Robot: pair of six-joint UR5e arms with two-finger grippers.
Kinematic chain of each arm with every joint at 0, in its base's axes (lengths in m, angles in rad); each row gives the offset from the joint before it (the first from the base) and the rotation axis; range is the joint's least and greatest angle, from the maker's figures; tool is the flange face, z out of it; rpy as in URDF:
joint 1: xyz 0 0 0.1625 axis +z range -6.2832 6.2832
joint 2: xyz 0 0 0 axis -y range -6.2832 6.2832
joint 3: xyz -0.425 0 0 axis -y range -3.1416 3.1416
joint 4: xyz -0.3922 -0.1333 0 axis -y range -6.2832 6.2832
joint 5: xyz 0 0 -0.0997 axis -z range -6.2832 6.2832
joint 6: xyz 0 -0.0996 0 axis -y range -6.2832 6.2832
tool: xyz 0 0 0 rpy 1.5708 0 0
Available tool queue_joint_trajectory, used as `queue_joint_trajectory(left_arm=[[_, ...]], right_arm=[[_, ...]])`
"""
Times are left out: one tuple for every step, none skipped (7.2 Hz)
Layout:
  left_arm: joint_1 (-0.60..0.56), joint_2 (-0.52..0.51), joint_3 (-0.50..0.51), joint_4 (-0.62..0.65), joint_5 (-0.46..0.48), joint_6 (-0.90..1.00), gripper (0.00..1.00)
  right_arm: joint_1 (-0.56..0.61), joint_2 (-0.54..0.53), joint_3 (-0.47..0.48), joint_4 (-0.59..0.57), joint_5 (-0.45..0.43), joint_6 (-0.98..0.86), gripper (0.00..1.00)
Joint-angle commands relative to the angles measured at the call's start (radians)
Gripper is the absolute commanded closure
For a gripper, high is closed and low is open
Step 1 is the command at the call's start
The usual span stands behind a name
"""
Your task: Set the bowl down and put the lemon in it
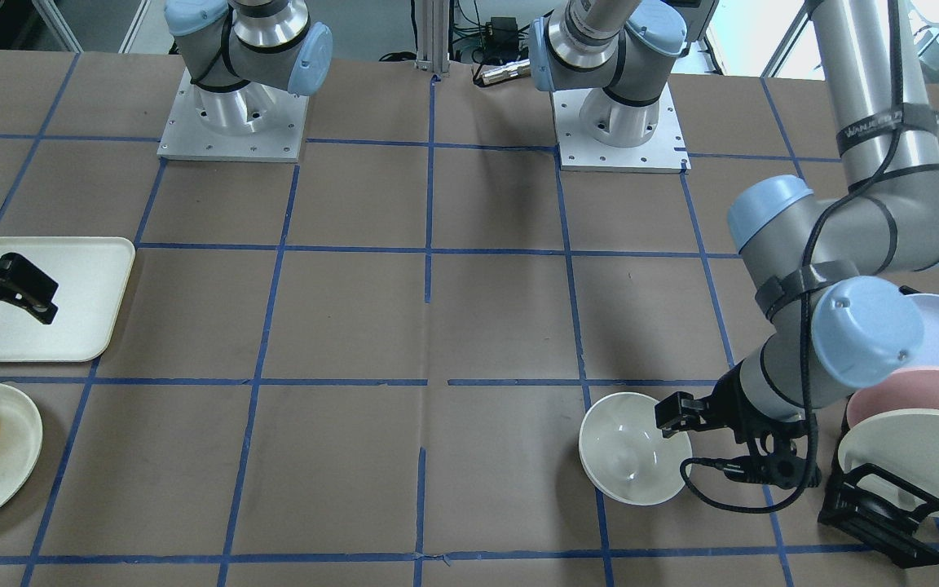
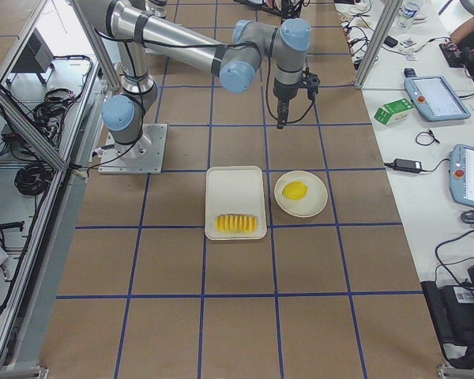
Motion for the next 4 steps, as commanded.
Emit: queue_joint_trajectory(left_arm=[[0.001,-0.068,-0.002,0.037,-0.002,-0.015,0.00],[0.001,-0.087,-0.005,0.052,-0.008,-0.024,0.06],[0.001,-0.101,-0.008,0.069,-0.005,-0.026,0.26],[0.002,-0.102,-0.005,0.069,-0.008,-0.047,0.52]], right_arm=[[-0.087,0.081,-0.004,-0.054,-0.041,-0.008,0.00],[-0.113,0.122,-0.021,-0.068,-0.041,-0.067,0.00],[-0.115,0.173,-0.019,-0.182,-0.035,-0.161,0.00],[-0.126,0.214,-0.018,-0.253,-0.043,-0.212,0.00]])
